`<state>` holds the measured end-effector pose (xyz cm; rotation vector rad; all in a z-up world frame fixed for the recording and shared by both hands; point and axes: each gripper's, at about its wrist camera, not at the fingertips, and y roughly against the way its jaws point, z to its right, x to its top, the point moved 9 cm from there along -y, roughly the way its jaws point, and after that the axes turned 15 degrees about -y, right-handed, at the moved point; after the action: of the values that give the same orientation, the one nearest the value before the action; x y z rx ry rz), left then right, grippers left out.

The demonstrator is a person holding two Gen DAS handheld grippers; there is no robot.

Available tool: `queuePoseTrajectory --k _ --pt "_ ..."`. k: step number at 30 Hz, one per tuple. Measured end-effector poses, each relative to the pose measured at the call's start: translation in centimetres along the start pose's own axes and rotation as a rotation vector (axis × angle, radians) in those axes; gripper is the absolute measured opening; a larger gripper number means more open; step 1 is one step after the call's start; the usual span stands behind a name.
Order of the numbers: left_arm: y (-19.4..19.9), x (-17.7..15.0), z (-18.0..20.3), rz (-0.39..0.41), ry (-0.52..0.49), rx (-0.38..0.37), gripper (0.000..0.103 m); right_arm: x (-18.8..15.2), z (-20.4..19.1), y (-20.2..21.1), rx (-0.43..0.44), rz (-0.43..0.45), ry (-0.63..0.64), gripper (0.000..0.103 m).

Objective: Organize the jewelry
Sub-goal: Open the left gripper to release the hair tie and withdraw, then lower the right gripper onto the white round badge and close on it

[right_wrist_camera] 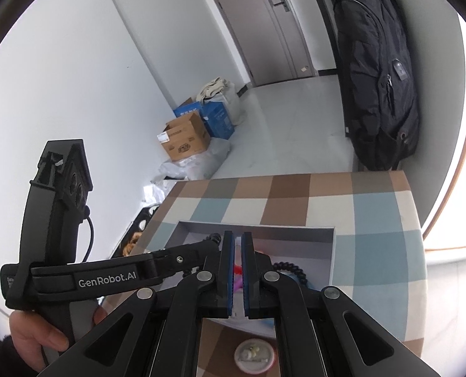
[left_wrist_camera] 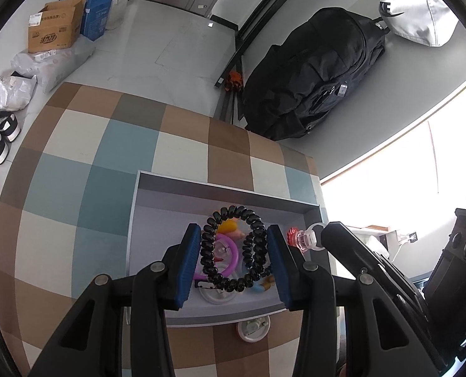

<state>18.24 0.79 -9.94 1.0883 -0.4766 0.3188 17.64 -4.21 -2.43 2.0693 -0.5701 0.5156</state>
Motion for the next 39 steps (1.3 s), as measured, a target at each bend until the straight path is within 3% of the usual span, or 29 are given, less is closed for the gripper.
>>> queuePoseTrajectory --k 5,7,8,9,12,18,26,34,39 --pt "0.4 0.6 -0.3 0.026 0.005 0.011 0.040 0.3 0.4 0.4 -0.035 0.023 0.006 0.009" --pt "0.2 0.7 -0.1 0.027 0.014 -0.017 0.045 0.6 0.0 1.0 -0.049 0.056 0.040 0.027" --pt "0.2 0.8 0.1 0.033 0.014 -0.037 0.047 0.8 -0.3 1.5 -0.042 0.075 0.052 0.048" --pt "0.4 1.0 0.3 0.051 0.008 -0.049 0.051 1.0 -0.4 2.0 -0.033 0.096 0.057 0.061" --pt "1.1 1.3 0.5 0.093 -0.031 -0.009 0.069 1.5 -0.2 2.9 -0.035 0.126 0.051 0.064" --pt "0.8 0.8 0.6 0.063 -0.040 0.007 0.070 2.0 1.8 3.9 -0.069 0.150 -0.003 0.088" --pt "1.5 -0.3 0.7 0.045 -0.104 0.110 0.070 1.3 2.7 4.6 -0.114 0.148 0.012 0.103" --pt "3.3 -1.1 1.4 0.079 -0.171 0.175 0.070 -0.2 2.4 4.9 -0.129 0.119 0.050 0.103" --pt "3.5 -1.9 1.8 0.087 -0.181 0.170 0.072 -1.3 1.8 5.0 -0.160 0.109 0.108 0.103"
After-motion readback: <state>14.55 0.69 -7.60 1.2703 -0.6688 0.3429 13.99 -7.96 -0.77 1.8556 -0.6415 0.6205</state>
